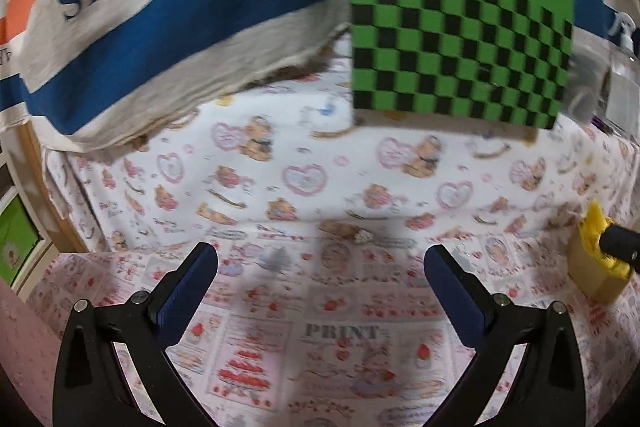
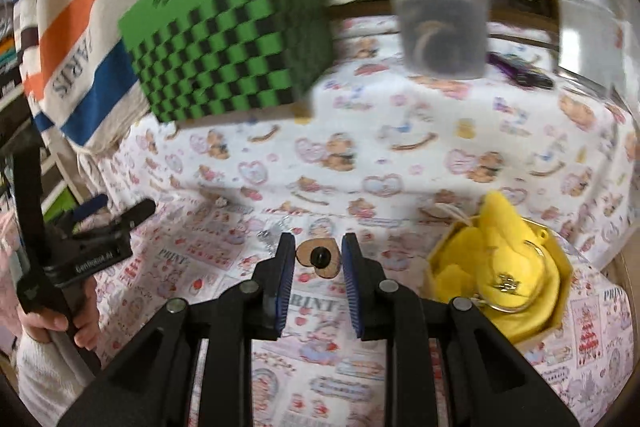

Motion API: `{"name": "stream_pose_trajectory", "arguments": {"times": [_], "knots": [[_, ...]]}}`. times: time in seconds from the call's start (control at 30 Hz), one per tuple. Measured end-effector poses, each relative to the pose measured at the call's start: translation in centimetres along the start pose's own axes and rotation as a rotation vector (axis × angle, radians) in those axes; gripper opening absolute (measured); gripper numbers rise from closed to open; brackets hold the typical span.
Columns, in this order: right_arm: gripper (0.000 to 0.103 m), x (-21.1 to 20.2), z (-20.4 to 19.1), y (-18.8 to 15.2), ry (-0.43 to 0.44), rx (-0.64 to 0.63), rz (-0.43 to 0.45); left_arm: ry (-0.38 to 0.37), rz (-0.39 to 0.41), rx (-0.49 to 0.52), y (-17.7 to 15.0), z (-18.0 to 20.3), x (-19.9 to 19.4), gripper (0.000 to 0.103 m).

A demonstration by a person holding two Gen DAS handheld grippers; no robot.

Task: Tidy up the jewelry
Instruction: 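Grasp the silver dangling earring with the left tool while the right tool carries the brown ring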

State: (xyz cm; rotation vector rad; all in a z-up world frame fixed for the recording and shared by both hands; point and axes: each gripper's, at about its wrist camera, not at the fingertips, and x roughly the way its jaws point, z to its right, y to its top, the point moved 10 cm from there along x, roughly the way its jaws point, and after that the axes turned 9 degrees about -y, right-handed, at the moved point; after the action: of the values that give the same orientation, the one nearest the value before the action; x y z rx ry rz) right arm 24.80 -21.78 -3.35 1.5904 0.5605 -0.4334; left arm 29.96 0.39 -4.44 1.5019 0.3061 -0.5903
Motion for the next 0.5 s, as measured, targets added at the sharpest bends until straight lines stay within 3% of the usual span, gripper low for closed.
{"name": "stream_pose_trajectory", "arguments": {"times": [0.17,0.23,0.3,0.37,0.43,0.5], "knots": [[0.022,-0.5,1.3,0.2,0.015,0.018,0.010,-0.083,-0.052,0.021,-0.8,2.7,0.5,0.102],[0.022,-0.8,2.2,0.2,0.005,0.041,0.017,-0.120,-0.117,0.042,-1.6,4.4,1.1,0.102],[0.022,-1.4,2.8,0.3,0.018,0.060,0.016,-0.187,-0.170,0.053,-2.5,6.5,1.6,0.090],[0.022,-1.8,3.4,0.6,0.014,0.079,0.028,-0.280,-0.229,0.067,-3.4,9.2,2.2,0.085],[0.022,-2.3,3.9,0.8,0.024,0.095,0.039,-0.280,-0.279,0.079,-4.3,10.5,3.0,0.081],[0.022,-2.5,4.4,0.9,0.011,0.099,0.046,-0.224,-0.354,0.071,-5.1,11.1,3.8,0.072]]}}
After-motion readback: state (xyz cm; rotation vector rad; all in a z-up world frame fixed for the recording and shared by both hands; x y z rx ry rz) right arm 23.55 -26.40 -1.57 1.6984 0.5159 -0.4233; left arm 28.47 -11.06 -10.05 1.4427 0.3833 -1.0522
